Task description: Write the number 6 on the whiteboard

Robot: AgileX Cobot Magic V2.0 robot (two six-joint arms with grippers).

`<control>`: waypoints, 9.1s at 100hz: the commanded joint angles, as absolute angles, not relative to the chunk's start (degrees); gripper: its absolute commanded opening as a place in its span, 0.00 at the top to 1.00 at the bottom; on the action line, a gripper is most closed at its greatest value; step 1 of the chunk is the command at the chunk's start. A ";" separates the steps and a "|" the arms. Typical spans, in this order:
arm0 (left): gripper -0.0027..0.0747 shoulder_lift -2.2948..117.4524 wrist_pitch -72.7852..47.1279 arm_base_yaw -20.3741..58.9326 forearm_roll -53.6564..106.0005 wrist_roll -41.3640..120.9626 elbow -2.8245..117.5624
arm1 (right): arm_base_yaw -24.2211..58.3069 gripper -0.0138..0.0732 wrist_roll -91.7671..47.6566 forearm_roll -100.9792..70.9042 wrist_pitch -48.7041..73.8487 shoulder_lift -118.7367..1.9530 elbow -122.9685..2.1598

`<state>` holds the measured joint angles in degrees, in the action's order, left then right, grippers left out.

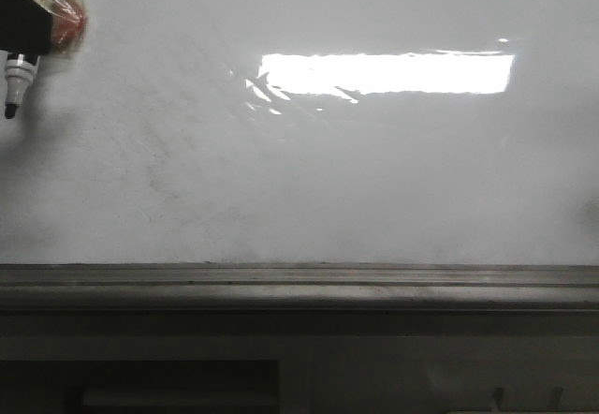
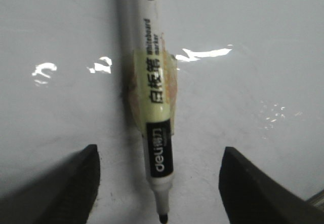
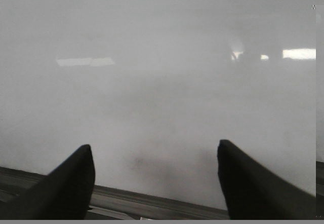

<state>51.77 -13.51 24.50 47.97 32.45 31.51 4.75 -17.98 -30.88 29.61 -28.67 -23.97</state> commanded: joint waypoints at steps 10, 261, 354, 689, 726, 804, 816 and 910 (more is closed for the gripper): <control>0.48 55.22 -9.10 24.95 49.17 33.03 35.12 | 4.55 0.31 -18.78 -31.37 26.53 -29.27 -25.99; 0.66 53.32 -20.60 41.39 42.22 53.55 38.69 | 30.53 0.90 -46.24 -57.38 58.65 -80.88 -70.25; 0.32 32.10 -13.62 18.53 53.30 46.86 28.78 | 30.91 0.89 -46.34 -54.21 5.91 -42.81 -38.34; 0.80 58.24 -25.11 39.89 68.48 77.35 40.27 | 38.94 0.89 -33.65 -37.49 45.12 -66.24 -65.62; 0.99 57.79 -23.75 39.89 68.48 77.21 40.27 | 38.71 0.38 -33.65 -37.49 45.05 -66.24 -65.41; 0.99 53.15 7.20 39.76 91.39 65.24 31.31 | 25.41 0.35 -32.67 -40.29 30.39 -43.22 -42.22; 0.99 58.49 5.34 39.52 91.39 65.24 33.74 | 25.41 0.35 -32.67 -40.29 30.82 -43.22 -42.22; 0.35 60.08 4.23 39.52 91.27 65.46 35.39 | 25.41 0.35 -32.67 -40.29 33.23 -43.22 -42.22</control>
<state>61.46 2.31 39.57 91.63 65.69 33.61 25.90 -32.75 -38.71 35.37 -43.62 -40.77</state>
